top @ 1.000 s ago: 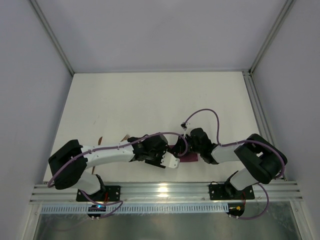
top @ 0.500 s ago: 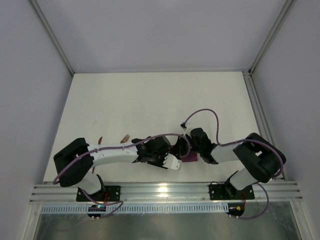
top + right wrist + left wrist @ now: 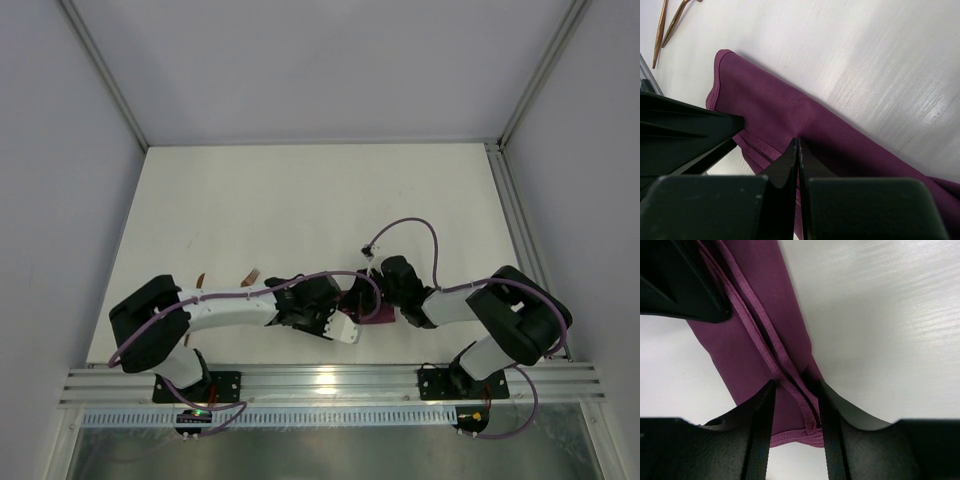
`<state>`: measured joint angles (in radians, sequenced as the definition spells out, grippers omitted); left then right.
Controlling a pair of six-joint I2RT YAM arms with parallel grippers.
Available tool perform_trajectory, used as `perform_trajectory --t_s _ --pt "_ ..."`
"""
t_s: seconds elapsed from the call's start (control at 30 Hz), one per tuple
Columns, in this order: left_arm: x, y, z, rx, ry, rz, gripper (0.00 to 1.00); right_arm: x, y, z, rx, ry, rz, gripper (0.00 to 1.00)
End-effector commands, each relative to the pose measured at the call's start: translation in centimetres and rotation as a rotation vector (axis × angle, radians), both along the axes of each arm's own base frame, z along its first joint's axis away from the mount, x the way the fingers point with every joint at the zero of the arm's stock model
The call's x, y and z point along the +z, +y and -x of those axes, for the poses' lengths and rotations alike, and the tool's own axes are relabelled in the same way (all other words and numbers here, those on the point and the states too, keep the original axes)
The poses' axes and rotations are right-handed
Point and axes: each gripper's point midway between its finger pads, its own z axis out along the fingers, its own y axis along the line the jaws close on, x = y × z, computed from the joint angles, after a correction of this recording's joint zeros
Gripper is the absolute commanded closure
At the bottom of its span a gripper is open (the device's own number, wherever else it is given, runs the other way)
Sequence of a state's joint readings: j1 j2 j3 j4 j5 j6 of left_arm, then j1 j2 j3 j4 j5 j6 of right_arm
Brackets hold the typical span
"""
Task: Fold the napkin into a case and place the utensils inside
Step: Pick up the smaller rectangle-folded napkin from the center of the board.
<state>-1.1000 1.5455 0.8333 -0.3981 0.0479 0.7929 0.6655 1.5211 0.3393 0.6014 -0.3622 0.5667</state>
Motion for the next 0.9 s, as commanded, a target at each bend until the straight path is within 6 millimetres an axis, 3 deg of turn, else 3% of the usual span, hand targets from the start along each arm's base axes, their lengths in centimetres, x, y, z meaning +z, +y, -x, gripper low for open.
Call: perform_trajectory --t_s 0.0,0.13,0.27,0.47,0.63,0.7,0.77,0.87 --pt "0.0 0.5 0.8 -0.052 0.023 -0.029 0.58 -2.7 -1.8 1.4 -0.004 0.061 0.089 0.97" --pt "-0.4 0.3 -0.1 -0.023 -0.032 -0.038 0.59 -2.6 -1.7 1.4 -0.002 0.061 0.083 0.97" --pt "-0.5 -0.2 -1.4 0.013 -0.124 0.008 0.70 -2.7 -1.7 1.5 0.001 0.062 0.083 0.97" --pt "-0.6 -0.4 -1.7 0.023 -0.153 0.027 0.76 -2.6 -1.7 1.5 0.007 0.061 0.080 0.97" --pt "-0.9 -0.1 -2.3 0.067 -0.184 0.036 0.93 -2.3 -1.7 1.6 0.017 0.051 0.075 0.97" --pt "0.5 -0.4 -3.4 0.112 -0.250 0.098 1.00 -1.8 -1.4 1.6 0.050 0.018 0.066 0.96" --pt "2.6 -0.8 -4.1 0.156 -0.308 0.183 1.00 -0.9 -1.0 1.3 0.079 -0.025 0.049 0.93" --pt "3.8 -0.9 -4.8 0.193 -0.361 0.267 1.00 1.1 0.0 0.7 0.118 -0.087 0.011 0.90"
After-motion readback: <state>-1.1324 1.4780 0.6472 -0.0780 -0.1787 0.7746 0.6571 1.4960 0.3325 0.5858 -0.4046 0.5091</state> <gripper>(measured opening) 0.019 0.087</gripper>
